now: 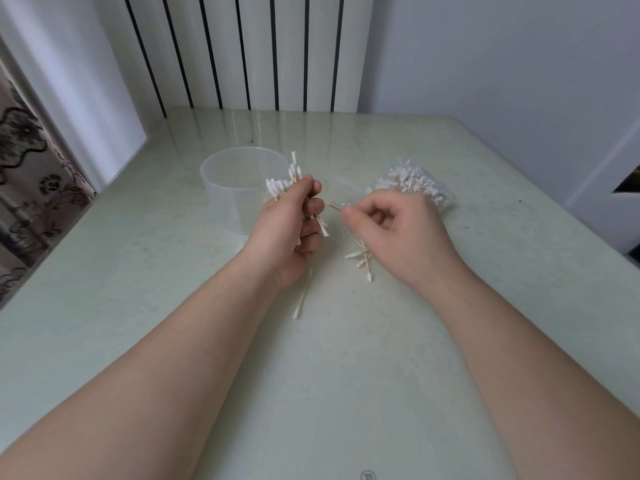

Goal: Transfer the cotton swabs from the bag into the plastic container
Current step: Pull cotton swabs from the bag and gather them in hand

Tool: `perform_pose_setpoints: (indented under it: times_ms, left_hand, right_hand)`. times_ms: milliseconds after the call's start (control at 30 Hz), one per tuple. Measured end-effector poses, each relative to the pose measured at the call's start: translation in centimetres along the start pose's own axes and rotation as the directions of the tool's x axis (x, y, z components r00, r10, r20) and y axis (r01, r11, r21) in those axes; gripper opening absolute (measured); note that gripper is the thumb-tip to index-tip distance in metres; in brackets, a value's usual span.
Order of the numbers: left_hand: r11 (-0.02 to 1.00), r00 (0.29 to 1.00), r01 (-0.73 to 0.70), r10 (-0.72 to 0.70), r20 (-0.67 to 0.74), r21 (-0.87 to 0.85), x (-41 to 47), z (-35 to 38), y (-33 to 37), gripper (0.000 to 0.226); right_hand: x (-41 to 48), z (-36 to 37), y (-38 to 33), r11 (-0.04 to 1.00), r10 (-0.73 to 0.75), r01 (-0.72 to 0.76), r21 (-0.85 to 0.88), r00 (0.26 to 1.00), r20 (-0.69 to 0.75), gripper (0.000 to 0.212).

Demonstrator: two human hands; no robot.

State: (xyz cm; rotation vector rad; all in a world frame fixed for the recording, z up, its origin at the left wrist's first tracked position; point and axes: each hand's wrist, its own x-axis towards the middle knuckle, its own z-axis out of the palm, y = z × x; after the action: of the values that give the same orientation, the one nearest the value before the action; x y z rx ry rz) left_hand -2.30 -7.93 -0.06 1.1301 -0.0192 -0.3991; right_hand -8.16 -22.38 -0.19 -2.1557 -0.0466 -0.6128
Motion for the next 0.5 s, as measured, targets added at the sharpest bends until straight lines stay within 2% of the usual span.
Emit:
perform_pose_setpoints:
  times_ms: [67, 133, 200, 300, 500]
  left_hand:
    - [0.999, 1.0, -0.013, 0.013, -0.001, -0.03, 0.0, 0.1, 0.0, 0.025]
    - [0.998, 1.0, -0.029, 0.029, -0.008, -0.052, 0.1, 0.1, -0.1, 0.027]
    - [0.998, 0.999, -0.049, 0.048, -0.019, -0.045, 0.2, 0.0, -0.2, 0.028]
    - [0.998, 0.998, -0.062, 0.061, -0.016, -0.023, 0.2, -0.1, -0.1, 0.03]
    - [0.998, 0.994, -0.061, 0.062, 0.085, -0.022, 0.2, -0.1, -0.4, 0.035]
  right_hand:
    - [-0.5, 0.3, 0.0, 0.994, 0.021, 0.006, -0.113, 0.972, 0.234, 0.016]
    - [-0.8, 0.9, 0.2, 0.974, 0.01, 0.085, -0.209, 0.907, 0.42, 0.005]
    - [-0.9, 1.4, 0.3, 0.945, -0.028, 0.197, -0.26, 0.844, 0.535, 0.014]
    - [-0.9, 1.7, 0.0, 0.873, -0.068, 0.34, -0.348, 0.794, 0.604, 0.02]
    - [-0.7, 1.3, -0.2, 0.883, -0.126, 0.354, -0.307, 0.81, 0.572, 0.009]
